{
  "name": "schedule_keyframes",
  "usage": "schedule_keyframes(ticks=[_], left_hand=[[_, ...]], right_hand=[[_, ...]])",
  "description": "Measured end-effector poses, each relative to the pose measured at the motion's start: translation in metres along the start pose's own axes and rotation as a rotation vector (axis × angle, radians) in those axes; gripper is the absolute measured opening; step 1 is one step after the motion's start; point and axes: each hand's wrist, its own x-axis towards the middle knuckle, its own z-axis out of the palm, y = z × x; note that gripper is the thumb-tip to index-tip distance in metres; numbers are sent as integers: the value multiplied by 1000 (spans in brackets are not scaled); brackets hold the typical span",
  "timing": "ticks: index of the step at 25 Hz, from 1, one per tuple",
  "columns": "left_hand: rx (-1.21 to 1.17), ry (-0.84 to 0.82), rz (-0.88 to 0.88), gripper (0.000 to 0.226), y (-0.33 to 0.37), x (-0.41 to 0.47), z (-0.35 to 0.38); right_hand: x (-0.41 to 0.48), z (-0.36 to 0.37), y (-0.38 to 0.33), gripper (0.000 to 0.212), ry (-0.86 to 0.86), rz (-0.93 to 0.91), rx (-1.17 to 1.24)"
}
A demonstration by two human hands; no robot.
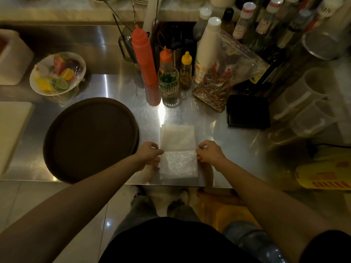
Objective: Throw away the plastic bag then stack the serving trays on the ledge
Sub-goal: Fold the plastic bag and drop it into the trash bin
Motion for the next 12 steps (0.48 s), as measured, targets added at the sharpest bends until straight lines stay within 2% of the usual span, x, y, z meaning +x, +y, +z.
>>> schedule_keyframes(ticks=[5, 9, 12], left_hand=[[-4, 2, -7, 47, 2, 1, -1], [5, -26, 14, 36, 6, -3, -3], [-21, -38, 46, 29, 11, -8, -10]], right_hand=[[2, 3, -5, 1, -40, 0, -10], [4, 5, -6, 16, -48, 3, 26], [4, 2, -10, 10, -18, -11, 99]])
